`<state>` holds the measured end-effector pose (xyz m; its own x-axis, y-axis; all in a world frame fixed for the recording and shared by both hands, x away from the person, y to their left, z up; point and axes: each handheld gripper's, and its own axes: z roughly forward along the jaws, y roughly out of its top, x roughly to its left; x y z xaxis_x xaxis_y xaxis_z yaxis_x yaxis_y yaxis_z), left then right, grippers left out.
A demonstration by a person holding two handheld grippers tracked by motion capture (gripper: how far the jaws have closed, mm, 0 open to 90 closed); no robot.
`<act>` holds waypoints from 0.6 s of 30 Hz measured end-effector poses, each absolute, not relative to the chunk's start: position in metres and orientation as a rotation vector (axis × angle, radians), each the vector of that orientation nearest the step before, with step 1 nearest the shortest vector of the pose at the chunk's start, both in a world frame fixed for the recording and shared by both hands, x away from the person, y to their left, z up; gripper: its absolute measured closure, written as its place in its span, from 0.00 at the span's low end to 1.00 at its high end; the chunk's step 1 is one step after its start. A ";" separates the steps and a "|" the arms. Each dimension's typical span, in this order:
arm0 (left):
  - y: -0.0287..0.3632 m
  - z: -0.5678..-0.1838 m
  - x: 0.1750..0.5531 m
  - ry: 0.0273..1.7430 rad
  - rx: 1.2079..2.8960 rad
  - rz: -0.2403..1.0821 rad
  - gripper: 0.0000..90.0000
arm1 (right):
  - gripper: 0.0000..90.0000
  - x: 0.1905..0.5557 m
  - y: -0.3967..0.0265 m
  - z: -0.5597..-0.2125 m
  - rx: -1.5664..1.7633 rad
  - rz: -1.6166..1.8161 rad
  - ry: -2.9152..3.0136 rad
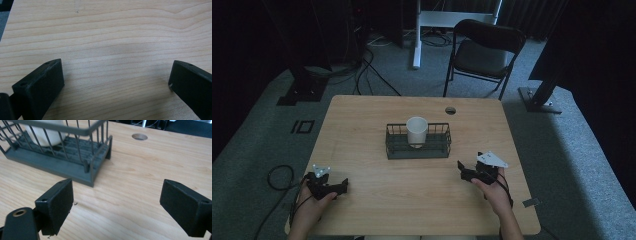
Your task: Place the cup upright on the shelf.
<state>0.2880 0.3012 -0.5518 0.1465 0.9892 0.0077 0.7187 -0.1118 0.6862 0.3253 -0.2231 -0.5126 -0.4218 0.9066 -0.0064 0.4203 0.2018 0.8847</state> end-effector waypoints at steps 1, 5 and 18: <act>0.301 -0.552 0.288 1.627 1.892 0.655 0.00 | 0.13 0.324 -0.225 -0.514 1.232 1.155 1.941; 0.301 -0.552 0.288 1.627 1.892 0.655 0.00 | 0.13 0.322 -0.233 -0.518 1.250 1.136 1.941; 0.301 -0.552 0.288 1.628 1.893 0.654 0.00 | 0.13 0.311 -0.268 -0.531 1.328 1.080 1.934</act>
<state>0.2879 0.3012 -0.5517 0.1466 0.9892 0.0082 0.7196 -0.1123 0.6853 0.3106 -0.2678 -0.5315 -0.3592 0.9333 0.0004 0.4895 0.1881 0.8515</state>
